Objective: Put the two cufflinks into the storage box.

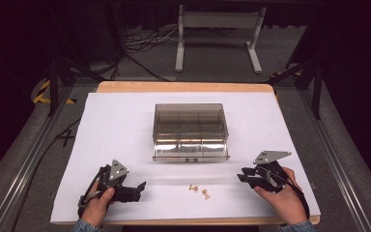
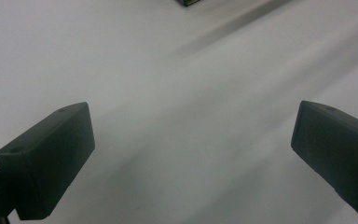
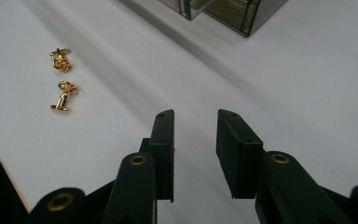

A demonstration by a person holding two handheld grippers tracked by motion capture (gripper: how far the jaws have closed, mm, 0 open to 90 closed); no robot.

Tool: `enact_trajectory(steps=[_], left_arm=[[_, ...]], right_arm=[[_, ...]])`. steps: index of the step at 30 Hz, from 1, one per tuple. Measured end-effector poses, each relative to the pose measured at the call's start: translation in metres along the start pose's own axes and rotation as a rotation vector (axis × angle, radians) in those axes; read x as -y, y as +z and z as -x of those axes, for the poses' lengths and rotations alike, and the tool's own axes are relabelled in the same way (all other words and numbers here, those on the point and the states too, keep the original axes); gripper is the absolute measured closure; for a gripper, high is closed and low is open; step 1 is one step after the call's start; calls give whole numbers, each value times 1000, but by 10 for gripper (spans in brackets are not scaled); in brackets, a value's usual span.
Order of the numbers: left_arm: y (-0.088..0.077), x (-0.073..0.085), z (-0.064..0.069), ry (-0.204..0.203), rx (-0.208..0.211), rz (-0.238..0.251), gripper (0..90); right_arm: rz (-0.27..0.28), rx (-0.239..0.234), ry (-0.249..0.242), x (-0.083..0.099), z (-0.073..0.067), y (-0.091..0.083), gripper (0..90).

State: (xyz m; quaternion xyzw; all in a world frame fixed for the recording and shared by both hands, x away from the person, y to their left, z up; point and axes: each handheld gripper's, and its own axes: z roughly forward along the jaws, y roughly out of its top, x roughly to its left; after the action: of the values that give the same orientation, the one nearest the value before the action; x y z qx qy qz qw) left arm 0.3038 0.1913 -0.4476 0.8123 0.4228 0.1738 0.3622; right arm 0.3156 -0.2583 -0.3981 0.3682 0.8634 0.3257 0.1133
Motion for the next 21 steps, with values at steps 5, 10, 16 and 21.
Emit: enact_trajectory(steps=[5, 10, 16, 21], left_arm=[[-2, -1, 3, 10, 17, 14, 1], [-4, -1, 4, 10, 32, 20, 1], [-5, -1, 6, 25, 34, 26, 1], [-5, -1, 6, 26, 31, 27, 1]], right_arm=[[-30, -16, -24, -8, -9, -5, 674], [-44, -18, -53, -17, -17, -13, 673], [-63, -32, -77, -27, -24, -20, 655], [-78, -31, -97, -34, -31, -21, 652]])
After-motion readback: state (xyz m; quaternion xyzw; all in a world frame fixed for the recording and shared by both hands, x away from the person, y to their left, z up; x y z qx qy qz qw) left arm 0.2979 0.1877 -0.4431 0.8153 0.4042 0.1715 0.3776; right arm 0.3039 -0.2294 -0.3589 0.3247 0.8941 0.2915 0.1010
